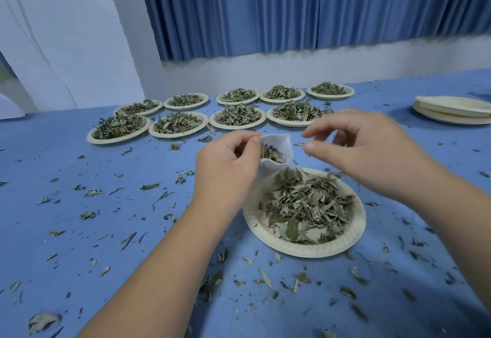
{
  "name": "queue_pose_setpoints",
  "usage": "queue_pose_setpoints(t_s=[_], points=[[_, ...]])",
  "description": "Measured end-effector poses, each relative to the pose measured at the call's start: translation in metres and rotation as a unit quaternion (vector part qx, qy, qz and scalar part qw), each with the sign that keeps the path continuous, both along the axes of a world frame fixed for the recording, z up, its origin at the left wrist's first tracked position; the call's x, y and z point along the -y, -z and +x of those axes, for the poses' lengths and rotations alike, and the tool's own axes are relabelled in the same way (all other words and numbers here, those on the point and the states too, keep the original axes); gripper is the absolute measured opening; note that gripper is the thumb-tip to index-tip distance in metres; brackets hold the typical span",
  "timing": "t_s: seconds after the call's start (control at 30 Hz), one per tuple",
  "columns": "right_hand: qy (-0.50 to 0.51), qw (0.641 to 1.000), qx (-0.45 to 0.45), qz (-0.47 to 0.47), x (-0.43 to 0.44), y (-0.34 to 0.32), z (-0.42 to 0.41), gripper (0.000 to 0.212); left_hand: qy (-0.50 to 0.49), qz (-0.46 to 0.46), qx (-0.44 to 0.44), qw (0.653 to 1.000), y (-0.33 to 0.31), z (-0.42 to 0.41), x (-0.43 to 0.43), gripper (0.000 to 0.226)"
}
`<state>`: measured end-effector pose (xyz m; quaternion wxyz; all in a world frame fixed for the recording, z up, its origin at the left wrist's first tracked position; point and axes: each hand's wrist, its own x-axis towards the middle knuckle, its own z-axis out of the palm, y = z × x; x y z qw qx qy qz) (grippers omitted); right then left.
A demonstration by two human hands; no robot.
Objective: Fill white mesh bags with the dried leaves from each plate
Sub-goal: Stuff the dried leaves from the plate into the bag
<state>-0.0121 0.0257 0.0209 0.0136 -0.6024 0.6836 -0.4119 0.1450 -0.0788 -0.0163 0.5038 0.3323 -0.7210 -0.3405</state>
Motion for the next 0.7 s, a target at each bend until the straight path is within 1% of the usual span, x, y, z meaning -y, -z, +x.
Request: queue_pose_setpoints(t_s=[0.03,0.1,0.17,0.2,0.3,0.37,0.57,0.7], points=[[0.006,0.998,-0.039,0.053,-0.004,-0.002,-0.003,0.021,-0.008,0.0,-0.009,1.0,0.0,0.001,0.002,0.023],[0.017,0.976,-0.139,0.169,-0.007,0.0,0.001,0.049,-0.025,-0.007,-0.016,1.0,0.0,0.004,0.005,0.021],[0.008,0.952,-0.19,0.24,-0.009,0.005,0.01,0.07,-0.042,-0.023,-0.02,0.999,-0.001,0.006,0.008,0.02],[0.0,0.944,-0.201,0.261,-0.009,0.007,0.014,0.075,-0.048,-0.033,-0.019,0.998,-0.001,0.007,0.009,0.02],[-0.026,0.923,-0.23,0.306,-0.011,0.013,0.021,0.073,-0.053,-0.065,-0.005,0.996,0.0,0.01,0.011,0.022],[-0.036,0.917,-0.237,0.319,-0.011,0.016,0.024,0.072,-0.054,-0.074,0.007,0.996,0.001,0.01,0.012,0.021],[-0.04,0.913,-0.254,0.319,-0.006,0.02,0.033,0.063,-0.059,-0.096,0.039,0.993,0.004,0.008,0.011,0.017],[-0.043,0.908,-0.264,0.323,-0.004,0.022,0.037,0.052,-0.062,-0.097,0.052,0.992,0.005,0.007,0.011,0.017]])
